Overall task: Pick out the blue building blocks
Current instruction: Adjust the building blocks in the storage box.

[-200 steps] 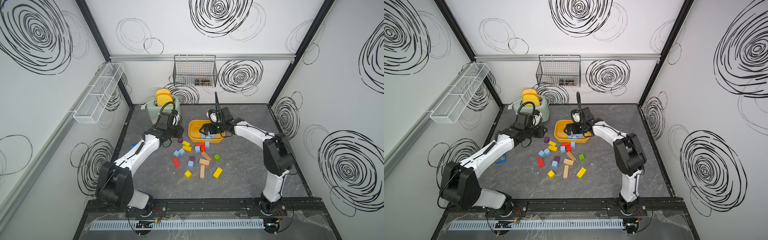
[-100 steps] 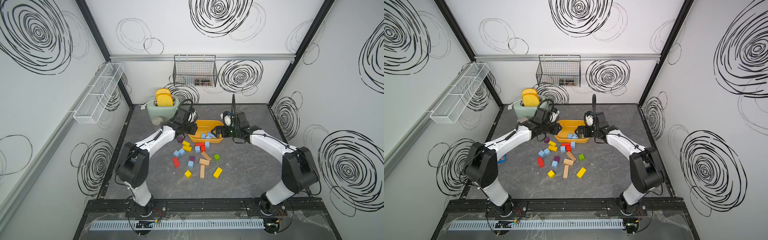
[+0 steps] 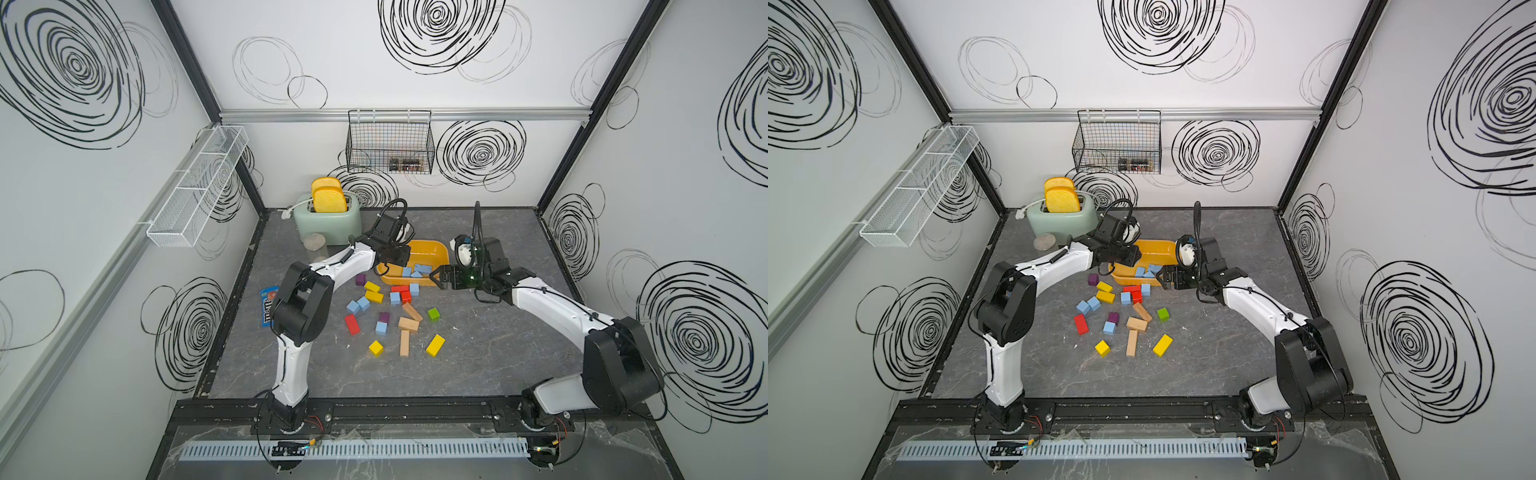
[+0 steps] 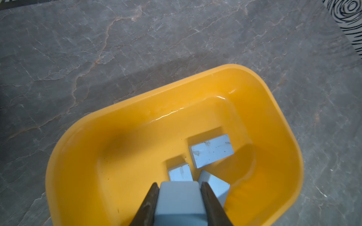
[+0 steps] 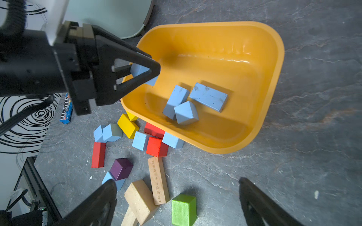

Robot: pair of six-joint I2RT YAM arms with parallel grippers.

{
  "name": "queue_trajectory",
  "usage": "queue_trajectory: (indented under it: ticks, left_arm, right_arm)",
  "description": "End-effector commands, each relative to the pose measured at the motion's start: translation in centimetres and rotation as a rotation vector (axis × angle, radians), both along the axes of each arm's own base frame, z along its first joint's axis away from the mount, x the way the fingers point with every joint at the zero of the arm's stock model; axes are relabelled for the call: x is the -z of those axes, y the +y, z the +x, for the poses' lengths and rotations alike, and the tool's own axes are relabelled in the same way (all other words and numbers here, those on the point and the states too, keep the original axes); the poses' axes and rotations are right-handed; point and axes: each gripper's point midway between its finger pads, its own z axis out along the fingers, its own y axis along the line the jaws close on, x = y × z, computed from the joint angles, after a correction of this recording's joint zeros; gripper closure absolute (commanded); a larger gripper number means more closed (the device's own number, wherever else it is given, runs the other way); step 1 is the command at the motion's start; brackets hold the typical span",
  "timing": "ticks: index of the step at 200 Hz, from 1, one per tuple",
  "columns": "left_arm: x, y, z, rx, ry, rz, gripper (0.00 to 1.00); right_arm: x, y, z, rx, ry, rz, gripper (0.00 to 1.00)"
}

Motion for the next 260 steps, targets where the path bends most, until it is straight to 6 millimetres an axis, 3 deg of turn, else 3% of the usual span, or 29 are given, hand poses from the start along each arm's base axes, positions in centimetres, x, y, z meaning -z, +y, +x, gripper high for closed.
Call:
queue_trajectory:
  ticks: [1,34,39,89,172,217,260]
  left_arm:
    - [-0.4,-0.7,1.6,-0.023,-0.045,0.002,1.0]
    - [0.7,-1.0,2.3,-0.048,-0.039,0.03,0.98]
    - [0.9,-1.0,2.4,-0.052,-0.037,0.03,0.93]
    - [2.1,-1.4,3.0,-0.063,-0.026,0.056,0.84]
    - [4.0,-1.1,2.9,-0.086,0.011,0.098,0.61]
    - [3.0,-1.5,2.4,-0.072,0.007,0.085,0.47]
    - [-1.1,-2.7,1.9,-0.051,-0.034,0.033,0.38]
  right_arm:
    - [-0.5,-0.5,-0.1,0.009,-0.032,-0.009,0.02]
    - [-0.7,-0.8,-0.4,0.012,-0.04,-0.021,0.02]
    - [-0.7,-0.9,-0.3,0.014,-0.042,-0.022,0.02]
    - [-0.7,-1.3,-0.6,0.014,-0.052,-0.038,0.02]
    - [-1.1,-1.4,-1.0,0.015,-0.065,-0.034,0.02]
    - [-1.4,-1.4,-1.1,0.012,-0.075,-0.028,0.02]
    - [-1.9,-1.3,-1.4,0.003,-0.079,-0.015,0.02]
